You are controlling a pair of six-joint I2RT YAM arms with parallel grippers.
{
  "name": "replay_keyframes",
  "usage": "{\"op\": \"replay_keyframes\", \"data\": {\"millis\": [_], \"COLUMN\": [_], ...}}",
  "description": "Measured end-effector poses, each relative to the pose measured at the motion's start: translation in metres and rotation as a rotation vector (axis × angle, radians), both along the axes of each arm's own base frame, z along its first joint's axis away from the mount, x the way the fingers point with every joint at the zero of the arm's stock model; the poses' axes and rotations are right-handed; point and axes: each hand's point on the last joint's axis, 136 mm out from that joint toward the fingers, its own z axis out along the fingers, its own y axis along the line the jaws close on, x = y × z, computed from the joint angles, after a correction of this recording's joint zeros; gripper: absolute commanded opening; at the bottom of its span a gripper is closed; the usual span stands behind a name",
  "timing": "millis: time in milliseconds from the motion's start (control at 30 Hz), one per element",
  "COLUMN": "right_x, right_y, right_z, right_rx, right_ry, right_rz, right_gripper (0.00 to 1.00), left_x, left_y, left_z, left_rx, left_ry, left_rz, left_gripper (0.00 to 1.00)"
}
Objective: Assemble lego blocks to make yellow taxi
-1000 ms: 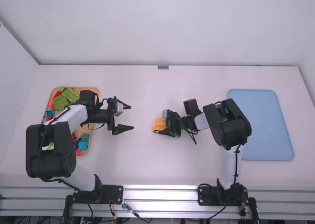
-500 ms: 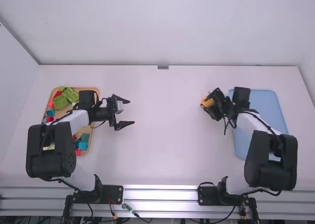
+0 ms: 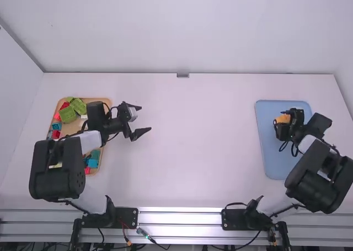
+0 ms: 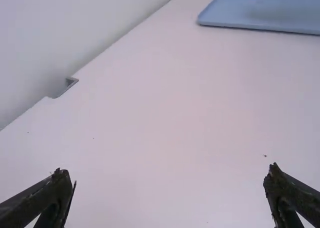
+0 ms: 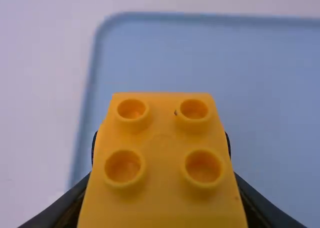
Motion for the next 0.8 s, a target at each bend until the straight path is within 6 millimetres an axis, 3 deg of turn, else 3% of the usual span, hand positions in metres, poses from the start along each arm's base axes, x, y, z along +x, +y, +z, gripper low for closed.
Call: {"op": "replay_keyframes", "data": {"millis": [33, 100, 133, 200, 567, 700, 800], "right_x": [-0.003, -0.006, -0.01, -0.013, -0.018, -0.025, -0.028], "right_y": [-0.005, -0.013, -0.018, -0.021, -0.017, -0.005, 0.005], "right_z": [-0.007, -0.017, -0.028, -0.04, -0.047, -0.03, -0.006], "right_rx": [0.013, 0.032, 0.049, 0.065, 0.037, 0.012, -0.018], "right_ry": [0.011, 0.03, 0.051, 0.081, 0.168, 0.214, 0.238], "right_rz": [-0.023, -0.06, -0.096, -0.133, -0.223, -0.254, -0.272], "right_gripper": [0.33, 0.43, 0.71, 0.99, 0.99, 0.99, 0.99], "left_x": [0.001, 0.002, 0.004, 0.01, 0.02, 0.025, 0.027], "left_y": [0.001, 0.002, 0.005, 0.008, 0.017, 0.024, 0.024], "left_z": [-0.001, -0.002, -0.004, -0.004, -0.008, -0.015, -0.025], "left_rx": [-0.005, -0.015, -0.027, -0.038, -0.073, -0.083, -0.073], "left_ry": [0.008, 0.036, 0.067, 0.099, 0.194, 0.258, 0.352], "left_rz": [0.011, 0.039, 0.068, 0.114, 0.232, 0.308, 0.371], "left_gripper": [0.99, 0.99, 0.99, 0.99, 0.99, 0.99, 0.99]}}
